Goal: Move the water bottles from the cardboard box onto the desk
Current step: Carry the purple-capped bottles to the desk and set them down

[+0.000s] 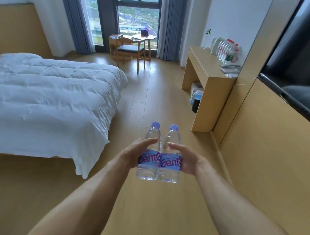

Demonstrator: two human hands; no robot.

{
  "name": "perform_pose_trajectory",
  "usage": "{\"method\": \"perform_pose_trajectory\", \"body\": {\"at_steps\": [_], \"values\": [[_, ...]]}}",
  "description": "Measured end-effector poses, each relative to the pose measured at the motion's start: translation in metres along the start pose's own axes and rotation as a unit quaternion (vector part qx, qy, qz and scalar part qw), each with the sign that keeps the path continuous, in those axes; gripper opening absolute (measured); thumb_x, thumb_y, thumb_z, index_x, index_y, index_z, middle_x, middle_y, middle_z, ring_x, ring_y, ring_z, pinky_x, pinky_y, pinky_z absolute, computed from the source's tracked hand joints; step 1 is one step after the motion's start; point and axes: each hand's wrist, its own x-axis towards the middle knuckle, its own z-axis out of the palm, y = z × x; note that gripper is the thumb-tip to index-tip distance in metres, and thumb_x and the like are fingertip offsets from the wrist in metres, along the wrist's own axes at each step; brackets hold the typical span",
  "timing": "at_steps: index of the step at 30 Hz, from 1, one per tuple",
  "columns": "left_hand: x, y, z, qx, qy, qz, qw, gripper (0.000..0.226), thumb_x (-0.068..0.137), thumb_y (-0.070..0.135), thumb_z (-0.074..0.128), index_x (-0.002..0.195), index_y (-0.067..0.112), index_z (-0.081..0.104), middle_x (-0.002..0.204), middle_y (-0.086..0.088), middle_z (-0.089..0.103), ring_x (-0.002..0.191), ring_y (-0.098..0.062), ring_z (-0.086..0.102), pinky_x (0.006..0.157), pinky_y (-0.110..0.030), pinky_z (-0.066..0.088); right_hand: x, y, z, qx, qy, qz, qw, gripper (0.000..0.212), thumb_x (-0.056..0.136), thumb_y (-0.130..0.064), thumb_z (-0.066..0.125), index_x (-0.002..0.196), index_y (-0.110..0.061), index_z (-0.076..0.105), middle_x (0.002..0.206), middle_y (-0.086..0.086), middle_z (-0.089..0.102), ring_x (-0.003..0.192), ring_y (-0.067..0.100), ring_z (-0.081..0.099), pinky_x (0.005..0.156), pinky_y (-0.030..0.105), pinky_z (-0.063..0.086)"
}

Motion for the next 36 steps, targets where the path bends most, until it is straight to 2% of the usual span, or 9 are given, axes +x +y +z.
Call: {"method": "perform_pose_trajectory", "body": {"at_steps": [3,8,10,14,17,24,27,32,36], "values": [[0.034,0.021,-0.002,-0.011,0.001,-0.004,1.000,0.021,0.099,0.028,0.063,0.110,0.010,0.061,0.081,-0.012,0.073,0.065,-0.025,0.073,0.055,-0.032,0.059,0.027,-0.028,-0.012,0.002,-0.008,-0.002,1.000,0.044,0.096,-0.031,0.064,0.132,-0.008,0.054,0.118,0.025,0.066,0.099,0.035,0.067,0.105,0.048,0.050],[0.087,0.046,-0.010,-0.006,-0.010,-0.011,1.000,0.027,0.099,0.029,0.063,0.116,0.009,0.061,0.089,-0.014,0.072,0.068,-0.025,0.072,0.058,-0.034,0.061,0.071,-0.065,-0.032,0.008,-0.003,0.003,1.000,0.039,0.096,-0.033,0.065,0.126,-0.010,0.058,0.110,0.022,0.071,0.093,0.033,0.071,0.090,0.045,0.058],[0.112,0.054,-0.017,0.006,-0.009,-0.012,1.000,0.034,0.097,0.031,0.066,0.121,0.009,0.059,0.098,-0.017,0.069,0.077,-0.028,0.071,0.071,-0.040,0.063,0.090,-0.079,-0.038,0.007,0.009,0.004,1.000,0.039,0.096,-0.032,0.066,0.126,-0.009,0.057,0.115,0.024,0.069,0.097,0.034,0.069,0.094,0.047,0.055],[0.173,0.077,-0.037,0.053,0.015,-0.024,0.998,0.048,0.093,0.037,0.070,0.131,0.012,0.055,0.115,-0.022,0.066,0.103,-0.038,0.066,0.104,-0.060,0.048,0.135,-0.112,-0.053,0.007,0.031,-0.006,0.999,0.042,0.096,-0.029,0.066,0.130,-0.008,0.055,0.128,0.026,0.065,0.106,0.036,0.065,0.100,0.048,0.051],[0.225,0.101,-0.055,0.066,0.014,-0.017,0.998,0.049,0.091,0.038,0.073,0.131,0.015,0.057,0.128,-0.024,0.065,0.112,-0.040,0.066,0.105,-0.062,0.046,0.178,-0.143,-0.062,0.004,0.049,-0.013,0.999,0.042,0.094,-0.029,0.067,0.129,-0.009,0.055,0.131,0.026,0.063,0.109,0.037,0.064,0.100,0.048,0.051],[0.346,0.177,-0.112,0.055,-0.043,-0.013,0.997,0.050,0.092,0.032,0.072,0.132,0.007,0.055,0.112,-0.023,0.067,0.096,-0.036,0.066,0.102,-0.058,0.051,0.283,-0.231,-0.070,-0.005,0.100,-0.025,0.995,0.063,0.075,-0.040,0.077,0.130,-0.012,0.060,0.121,0.021,0.070,0.109,0.035,0.067,0.103,0.048,0.051],[0.394,0.209,-0.132,0.051,-0.075,-0.008,0.996,0.052,0.093,0.030,0.071,0.134,0.003,0.054,0.108,-0.024,0.067,0.086,-0.033,0.068,0.087,-0.048,0.057,0.322,-0.265,-0.071,0.004,0.112,-0.039,0.993,0.067,0.076,-0.039,0.077,0.134,-0.013,0.058,0.123,0.021,0.070,0.114,0.036,0.066,0.103,0.050,0.051],[0.458,0.242,-0.153,0.041,-0.077,-0.011,0.996,0.047,0.091,0.028,0.074,0.126,0.004,0.055,0.108,-0.024,0.067,0.091,-0.036,0.068,0.097,-0.059,0.053,0.371,-0.307,-0.076,0.021,0.130,-0.045,0.990,0.055,0.086,-0.034,0.072,0.133,-0.011,0.057,0.118,0.020,0.071,0.103,0.034,0.069,0.093,0.048,0.055],[0.505,0.261,-0.169,0.031,-0.070,-0.011,0.997,0.053,0.090,0.027,0.075,0.131,0.005,0.051,0.112,-0.024,0.066,0.091,-0.035,0.068,0.095,-0.058,0.054,0.411,-0.337,-0.082,0.028,0.134,-0.046,0.989,0.038,0.092,-0.032,0.068,0.125,-0.014,0.063,0.107,0.017,0.075,0.095,0.031,0.072,0.082,0.044,0.058]]}}
